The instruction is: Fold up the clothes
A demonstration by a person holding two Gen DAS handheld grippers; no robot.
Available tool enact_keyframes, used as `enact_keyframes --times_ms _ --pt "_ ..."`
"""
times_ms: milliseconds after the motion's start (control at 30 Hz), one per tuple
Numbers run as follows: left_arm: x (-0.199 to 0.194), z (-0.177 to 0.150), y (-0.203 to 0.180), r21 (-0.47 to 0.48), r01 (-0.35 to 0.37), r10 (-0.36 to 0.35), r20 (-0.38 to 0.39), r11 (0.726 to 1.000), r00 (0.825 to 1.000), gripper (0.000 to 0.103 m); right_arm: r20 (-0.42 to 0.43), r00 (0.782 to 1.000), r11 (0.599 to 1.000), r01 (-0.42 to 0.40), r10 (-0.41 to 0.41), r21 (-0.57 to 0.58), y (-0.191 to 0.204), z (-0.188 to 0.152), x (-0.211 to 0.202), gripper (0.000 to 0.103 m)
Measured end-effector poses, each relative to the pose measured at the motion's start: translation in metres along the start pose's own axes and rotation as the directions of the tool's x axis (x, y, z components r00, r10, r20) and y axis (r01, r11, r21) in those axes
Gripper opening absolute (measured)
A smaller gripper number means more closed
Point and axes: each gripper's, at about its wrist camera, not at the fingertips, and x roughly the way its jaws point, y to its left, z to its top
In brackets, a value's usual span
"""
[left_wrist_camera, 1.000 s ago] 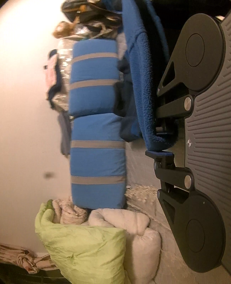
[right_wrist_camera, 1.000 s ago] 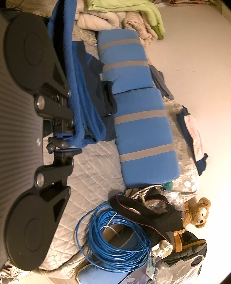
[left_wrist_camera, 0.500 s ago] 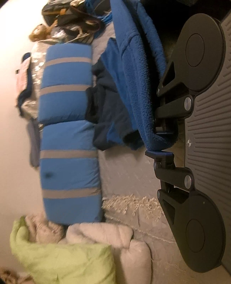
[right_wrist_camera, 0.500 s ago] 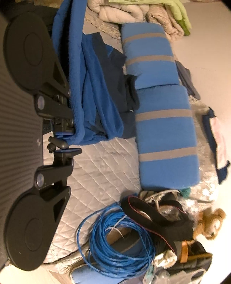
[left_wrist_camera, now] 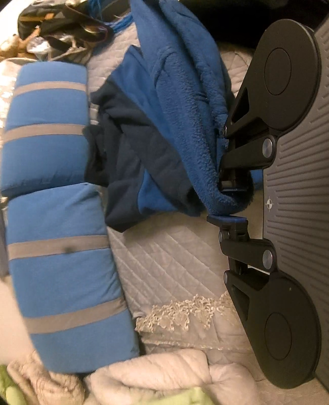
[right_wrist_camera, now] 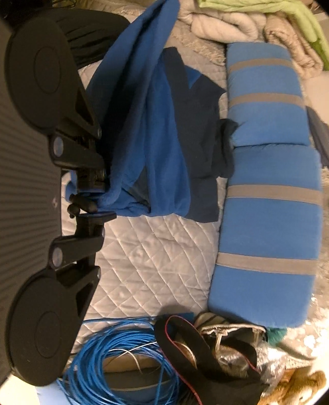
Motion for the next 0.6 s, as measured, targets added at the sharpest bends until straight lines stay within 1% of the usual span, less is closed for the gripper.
enact_keyframes --times_ms 100,233,300,367,500,600 --pt "0.018 0.015 0.005 0.015 0.007 -0.006 -0.052 1.0 0.999 0.017 -0.046 0.999 1.0 0.01 -0.011 -0.024 -0.001 0.02 0.017 0.014" --pt "0.044 0.033 0.017 -0.013 0.038 -0.039 -0.126 0.999 0.991 0.017 -0.094 0.995 0.997 0.015 -0.022 -0.076 -0.002 0.042 0.038 0.014" --pt "0.055 0.041 0.022 -0.025 0.049 -0.052 -0.157 0.998 0.986 0.018 -0.121 0.992 0.996 0.012 -0.022 -0.083 -0.005 0.051 0.051 0.014" --pt "0.066 0.048 0.022 -0.014 0.055 -0.056 -0.193 0.998 0.979 0.018 -0.157 0.987 0.996 0.007 -0.02 -0.086 -0.008 0.058 0.065 0.014" --pt "0.082 0.061 0.024 -0.005 0.053 -0.053 -0.237 0.999 0.97 0.018 -0.204 0.979 0.996 0.005 -0.022 -0.086 -0.014 0.07 0.092 0.014" --pt "0.095 0.069 0.028 -0.003 0.064 -0.062 -0.282 0.998 0.957 0.019 -0.235 0.972 0.996 -0.003 -0.017 -0.086 -0.019 0.078 0.109 0.015"
